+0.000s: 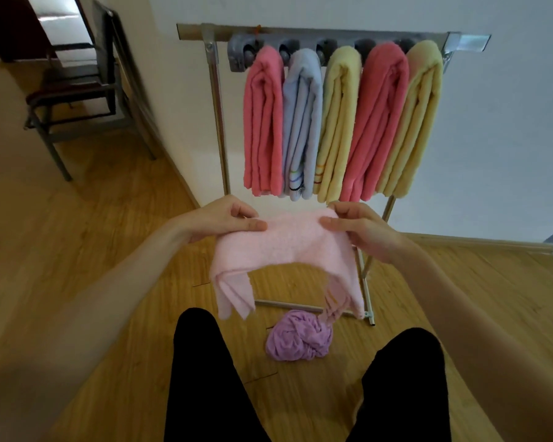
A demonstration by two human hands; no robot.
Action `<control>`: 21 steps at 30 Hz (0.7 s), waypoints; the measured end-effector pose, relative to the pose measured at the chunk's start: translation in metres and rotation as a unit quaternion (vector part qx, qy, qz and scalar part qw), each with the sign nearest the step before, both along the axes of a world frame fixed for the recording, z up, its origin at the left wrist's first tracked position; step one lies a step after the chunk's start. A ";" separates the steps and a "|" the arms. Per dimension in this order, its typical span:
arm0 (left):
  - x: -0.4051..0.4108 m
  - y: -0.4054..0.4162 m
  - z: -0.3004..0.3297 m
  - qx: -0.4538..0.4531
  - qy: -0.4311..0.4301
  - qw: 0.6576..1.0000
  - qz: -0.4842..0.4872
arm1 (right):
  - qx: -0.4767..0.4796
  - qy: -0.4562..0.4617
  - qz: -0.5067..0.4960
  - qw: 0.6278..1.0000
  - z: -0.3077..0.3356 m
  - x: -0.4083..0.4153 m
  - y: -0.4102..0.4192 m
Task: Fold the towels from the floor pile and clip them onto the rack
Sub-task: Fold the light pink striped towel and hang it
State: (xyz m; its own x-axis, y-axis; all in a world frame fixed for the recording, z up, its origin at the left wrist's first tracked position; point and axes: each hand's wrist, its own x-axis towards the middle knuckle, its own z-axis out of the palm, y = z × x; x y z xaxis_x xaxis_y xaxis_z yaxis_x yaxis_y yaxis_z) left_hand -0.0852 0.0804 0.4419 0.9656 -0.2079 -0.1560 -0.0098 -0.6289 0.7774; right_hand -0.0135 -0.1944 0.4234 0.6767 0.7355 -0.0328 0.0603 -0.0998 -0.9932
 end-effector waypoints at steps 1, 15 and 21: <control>-0.003 0.008 0.004 -0.013 -0.005 1.000 0.010 | 0.002 -0.006 -0.011 1.000 0.005 0.004 0.000; 0.038 0.102 0.104 0.244 -0.098 0.965 0.020 | -0.294 -0.414 0.159 0.847 0.135 0.068 0.114; 0.069 0.137 0.115 0.342 -0.263 0.887 0.167 | -0.351 -0.556 0.051 0.752 0.154 0.088 0.179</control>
State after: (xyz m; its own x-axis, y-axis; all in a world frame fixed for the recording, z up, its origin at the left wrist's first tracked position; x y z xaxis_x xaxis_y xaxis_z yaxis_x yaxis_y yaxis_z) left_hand -0.0165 0.2176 0.5567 0.9321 0.0725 0.3549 0.0175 -0.9876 0.1558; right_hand 0.0750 -0.0159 0.5775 0.5139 0.8512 0.1064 0.8573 -0.5139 -0.0289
